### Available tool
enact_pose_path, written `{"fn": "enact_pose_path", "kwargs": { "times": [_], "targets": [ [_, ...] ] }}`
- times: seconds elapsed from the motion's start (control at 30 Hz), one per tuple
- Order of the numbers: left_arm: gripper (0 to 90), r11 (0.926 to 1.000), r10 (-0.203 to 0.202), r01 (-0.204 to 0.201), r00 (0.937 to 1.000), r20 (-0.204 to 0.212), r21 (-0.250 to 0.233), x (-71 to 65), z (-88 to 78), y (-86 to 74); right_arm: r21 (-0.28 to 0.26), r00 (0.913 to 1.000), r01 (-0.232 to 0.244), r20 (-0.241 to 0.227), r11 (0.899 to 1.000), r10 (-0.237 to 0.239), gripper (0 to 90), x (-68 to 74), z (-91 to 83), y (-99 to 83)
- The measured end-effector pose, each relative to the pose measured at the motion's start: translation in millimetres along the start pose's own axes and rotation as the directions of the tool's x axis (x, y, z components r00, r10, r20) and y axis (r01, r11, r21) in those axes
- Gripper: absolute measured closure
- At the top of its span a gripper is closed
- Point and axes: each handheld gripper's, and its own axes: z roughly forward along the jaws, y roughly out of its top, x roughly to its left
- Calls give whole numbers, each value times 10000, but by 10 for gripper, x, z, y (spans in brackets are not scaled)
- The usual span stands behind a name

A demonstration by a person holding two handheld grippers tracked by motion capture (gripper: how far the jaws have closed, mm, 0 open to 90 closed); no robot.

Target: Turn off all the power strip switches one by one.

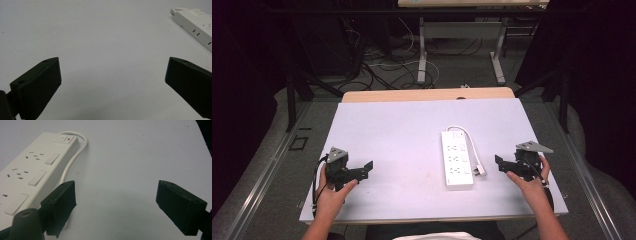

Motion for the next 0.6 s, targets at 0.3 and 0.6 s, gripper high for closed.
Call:
{"fn": "enact_pose_path", "kwargs": {
  "times": [0.3,0.6],
  "targets": [
    [4,10000,-6,7,10000,-67,61,20,15,-12,341,9994,-84,-343,9994,96,300,19,24,36],
    [4,10000,-27,26,10000,-66,-68,31,-6,-16,365,9986,159,-505,9992,-140,360,112,83,173]
  ]
}}
